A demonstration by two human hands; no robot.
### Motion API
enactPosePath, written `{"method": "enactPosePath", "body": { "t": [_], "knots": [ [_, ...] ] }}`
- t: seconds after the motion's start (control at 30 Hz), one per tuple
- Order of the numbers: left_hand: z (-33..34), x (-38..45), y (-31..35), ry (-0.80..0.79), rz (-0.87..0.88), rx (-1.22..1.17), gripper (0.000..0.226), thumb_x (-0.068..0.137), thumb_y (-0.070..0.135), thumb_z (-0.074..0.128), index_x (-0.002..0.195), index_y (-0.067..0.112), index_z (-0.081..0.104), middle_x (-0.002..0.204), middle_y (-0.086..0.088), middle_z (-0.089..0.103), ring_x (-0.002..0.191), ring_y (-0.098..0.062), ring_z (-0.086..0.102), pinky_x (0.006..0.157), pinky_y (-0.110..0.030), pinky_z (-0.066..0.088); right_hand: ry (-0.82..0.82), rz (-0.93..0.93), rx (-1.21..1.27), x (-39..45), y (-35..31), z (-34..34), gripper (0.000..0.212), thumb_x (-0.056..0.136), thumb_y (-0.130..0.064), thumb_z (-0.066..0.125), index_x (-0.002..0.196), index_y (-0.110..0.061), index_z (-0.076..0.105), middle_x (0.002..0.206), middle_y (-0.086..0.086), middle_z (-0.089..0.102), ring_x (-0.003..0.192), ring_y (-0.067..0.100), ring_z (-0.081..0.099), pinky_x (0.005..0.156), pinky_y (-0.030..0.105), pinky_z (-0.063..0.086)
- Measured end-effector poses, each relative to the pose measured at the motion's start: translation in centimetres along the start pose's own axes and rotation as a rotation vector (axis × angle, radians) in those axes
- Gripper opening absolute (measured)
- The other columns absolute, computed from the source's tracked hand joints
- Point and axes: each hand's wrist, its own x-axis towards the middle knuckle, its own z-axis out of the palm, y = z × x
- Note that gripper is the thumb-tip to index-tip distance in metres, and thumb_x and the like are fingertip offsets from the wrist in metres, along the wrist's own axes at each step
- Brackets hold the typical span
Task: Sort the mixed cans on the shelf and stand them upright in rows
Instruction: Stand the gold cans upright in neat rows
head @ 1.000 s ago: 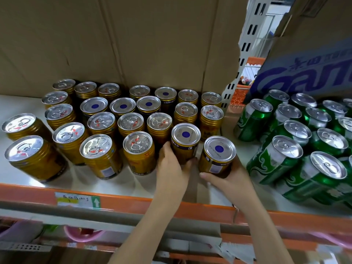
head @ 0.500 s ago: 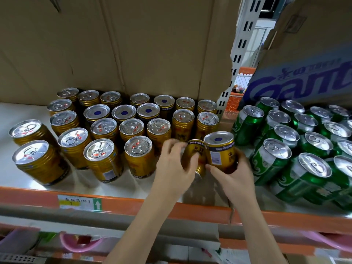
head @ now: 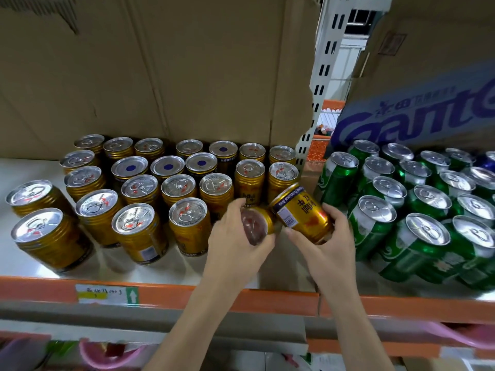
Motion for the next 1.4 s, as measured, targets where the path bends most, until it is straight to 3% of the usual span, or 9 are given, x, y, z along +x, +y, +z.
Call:
{"method": "enactPosePath", "body": {
  "t": [0.17, 0.37, 0.5, 0.63, 0.77, 0.9, 1.13, 1.27, 1.4],
  "knots": [
    [-3.0, 2.7, 1.2, -0.21, 0.162, 0.187, 0.073, 0.073, 0.027, 0.075, 0.137, 0.018, 0.041, 0.132, 0.001, 0.05, 0.12, -0.019, 0.046, 0.101, -0.03, 0.036, -0.056, -0.115, -0.237, 1.4, -2.5, -1.1, 0.076, 0.069, -0.012, 0.08, 0.132, -0.024, 0.041, 0.125, -0.005, 0.037, 0.11, 0.008, 0.04, 0.087, 0.021, 0.035],
    [-5.4, 6.5, 1.5, -0.543, 0.291, 0.415, 0.067, 0.076, 0.018, 0.072, 0.136, 0.014, 0.043, 0.136, -0.002, 0.048, 0.124, -0.018, 0.044, 0.1, -0.027, 0.037, -0.482, -0.527, -0.779, 4.3, -5.4, -1.9, 0.076, 0.072, -0.004, 0.067, 0.137, -0.024, 0.034, 0.139, -0.003, 0.036, 0.13, 0.019, 0.027, 0.102, 0.022, 0.021],
    [-5.4, 7.4, 2.0, -0.619, 0.317, 0.405, 0.044, 0.077, 0.009, 0.068, 0.12, 0.014, 0.055, 0.117, -0.002, 0.058, 0.108, -0.02, 0.054, 0.087, -0.028, 0.045, -0.782, -0.473, -0.975, 5.4, -6.9, -0.2, 0.09, 0.076, -0.003, 0.065, 0.143, -0.028, 0.01, 0.139, 0.002, 0.037, 0.125, 0.02, 0.03, 0.099, 0.032, 0.035],
    [-5.1, 7.3, 1.8, -0.609, 0.352, 0.417, 0.03, 0.08, 0.01, 0.063, 0.109, 0.008, 0.06, 0.11, -0.007, 0.058, 0.102, -0.023, 0.055, 0.083, -0.029, 0.043, -0.961, -0.323, -0.836, 5.8, -7.0, 0.1, 0.087, 0.076, 0.004, 0.059, 0.142, -0.029, 0.015, 0.142, 0.002, 0.032, 0.131, 0.018, 0.025, 0.103, 0.03, 0.032],
    [-4.6, 6.7, 1.6, -0.481, 0.282, 0.488, 0.066, 0.075, 0.038, 0.073, 0.132, 0.015, 0.048, 0.129, -0.004, 0.047, 0.12, -0.023, 0.044, 0.098, -0.029, 0.038, -0.819, -0.317, -0.713, 6.1, -6.3, -0.8, 0.079, 0.08, -0.025, 0.064, 0.144, -0.028, 0.019, 0.148, -0.002, 0.026, 0.138, 0.017, 0.019, 0.111, 0.033, 0.024],
    [-3.4, 6.3, 2.1, -0.321, 0.259, 0.757, 0.082, 0.072, 0.065, 0.062, 0.135, 0.016, 0.04, 0.128, -0.007, 0.043, 0.12, -0.026, 0.034, 0.101, -0.033, 0.029, -0.543, -0.251, -0.816, 5.3, -4.9, -0.4, 0.079, 0.073, -0.05, 0.069, 0.137, -0.021, 0.032, 0.126, 0.005, 0.037, 0.119, 0.024, 0.039, 0.098, 0.033, 0.037],
    [-4.3, 7.3, 1.9, -0.487, 0.405, 0.596, 0.059, 0.081, 0.036, 0.067, 0.133, 0.015, 0.046, 0.13, -0.002, 0.051, 0.121, -0.02, 0.045, 0.097, -0.026, 0.031, -0.61, -0.266, -0.605, 5.6, -4.5, -1.0, 0.074, 0.071, -0.027, 0.078, 0.135, -0.02, 0.04, 0.117, -0.008, 0.045, 0.104, 0.005, 0.042, 0.081, 0.011, 0.028],
    [-5.0, 7.6, 1.4, -0.602, 0.396, 0.553, 0.063, 0.087, 0.023, 0.064, 0.143, 0.021, 0.036, 0.152, 0.004, 0.029, 0.138, -0.014, 0.027, 0.111, -0.028, 0.022, -0.686, -0.288, -0.544, 6.0, -4.4, -1.0, 0.077, 0.075, -0.024, 0.076, 0.14, -0.023, 0.036, 0.139, -0.008, 0.044, 0.122, 0.005, 0.041, 0.1, 0.016, 0.03],
    [-5.0, 7.8, 1.0, -0.642, 0.424, 0.564, 0.059, 0.09, 0.02, 0.06, 0.143, 0.024, 0.035, 0.154, 0.009, 0.021, 0.141, -0.011, 0.02, 0.112, -0.026, 0.017, -0.677, -0.333, -0.611, 5.8, -3.9, -0.6, 0.073, 0.083, -0.024, 0.067, 0.145, -0.024, 0.028, 0.151, -0.008, 0.021, 0.138, 0.008, 0.019, 0.109, 0.02, 0.015]
  ]
}}
